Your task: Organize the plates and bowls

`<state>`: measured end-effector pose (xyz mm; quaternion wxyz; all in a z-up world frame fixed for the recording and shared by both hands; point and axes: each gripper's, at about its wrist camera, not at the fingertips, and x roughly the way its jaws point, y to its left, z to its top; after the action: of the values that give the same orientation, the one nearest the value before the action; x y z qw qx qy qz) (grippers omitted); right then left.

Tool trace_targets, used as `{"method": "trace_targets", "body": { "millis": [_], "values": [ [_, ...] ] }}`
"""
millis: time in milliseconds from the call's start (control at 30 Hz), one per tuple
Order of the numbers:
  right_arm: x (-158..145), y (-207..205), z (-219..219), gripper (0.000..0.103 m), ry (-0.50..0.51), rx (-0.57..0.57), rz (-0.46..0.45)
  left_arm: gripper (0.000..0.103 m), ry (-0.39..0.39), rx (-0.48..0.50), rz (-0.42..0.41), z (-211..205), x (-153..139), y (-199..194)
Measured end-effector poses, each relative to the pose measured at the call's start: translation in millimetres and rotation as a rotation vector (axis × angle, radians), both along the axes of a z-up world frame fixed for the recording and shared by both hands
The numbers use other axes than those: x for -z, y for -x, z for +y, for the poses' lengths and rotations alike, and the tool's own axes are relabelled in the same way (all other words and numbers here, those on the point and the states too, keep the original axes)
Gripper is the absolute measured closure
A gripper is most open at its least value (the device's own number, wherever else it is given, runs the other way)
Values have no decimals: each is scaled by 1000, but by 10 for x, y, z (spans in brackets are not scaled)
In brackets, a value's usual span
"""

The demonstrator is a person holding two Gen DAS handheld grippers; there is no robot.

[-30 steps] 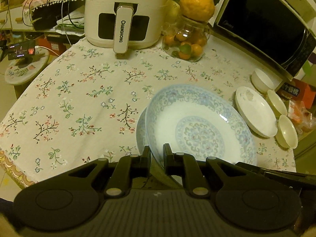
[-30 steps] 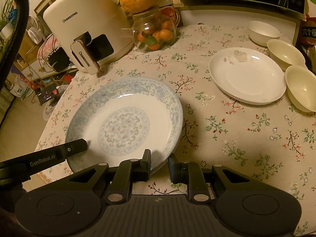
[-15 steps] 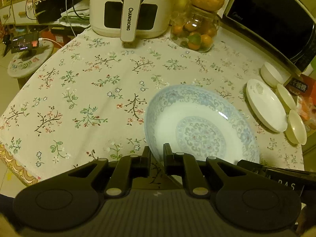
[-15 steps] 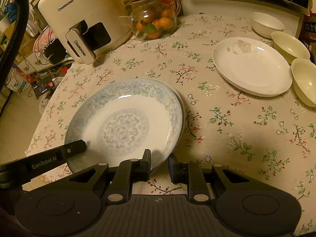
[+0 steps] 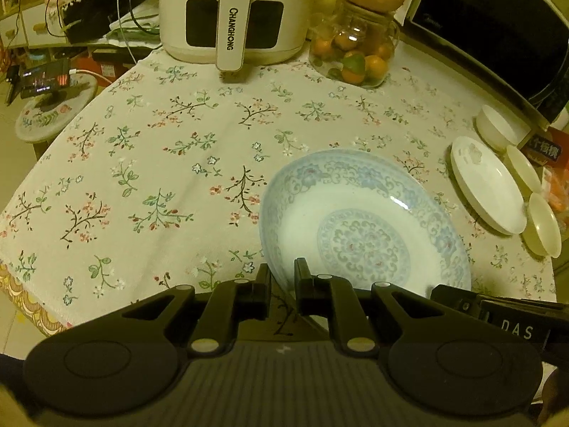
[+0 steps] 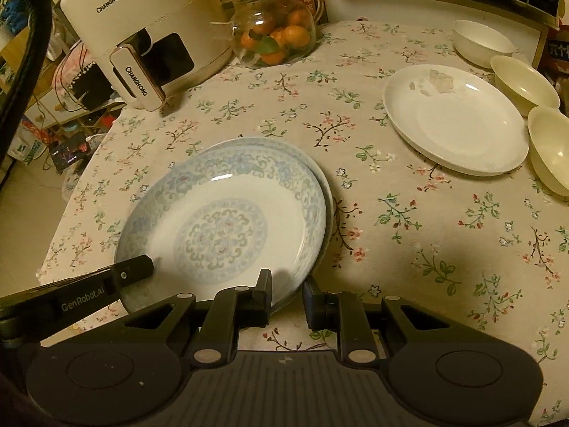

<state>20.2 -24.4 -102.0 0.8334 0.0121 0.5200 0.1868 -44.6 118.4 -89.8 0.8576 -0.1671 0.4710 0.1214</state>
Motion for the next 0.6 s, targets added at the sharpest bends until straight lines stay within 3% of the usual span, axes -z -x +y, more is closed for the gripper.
{"method": "trace_targets", "body": {
  "millis": [600],
  "values": [
    [19, 20, 94, 85, 45, 25, -18, 92, -105, 28, -3, -43, 26, -12]
  ]
}}
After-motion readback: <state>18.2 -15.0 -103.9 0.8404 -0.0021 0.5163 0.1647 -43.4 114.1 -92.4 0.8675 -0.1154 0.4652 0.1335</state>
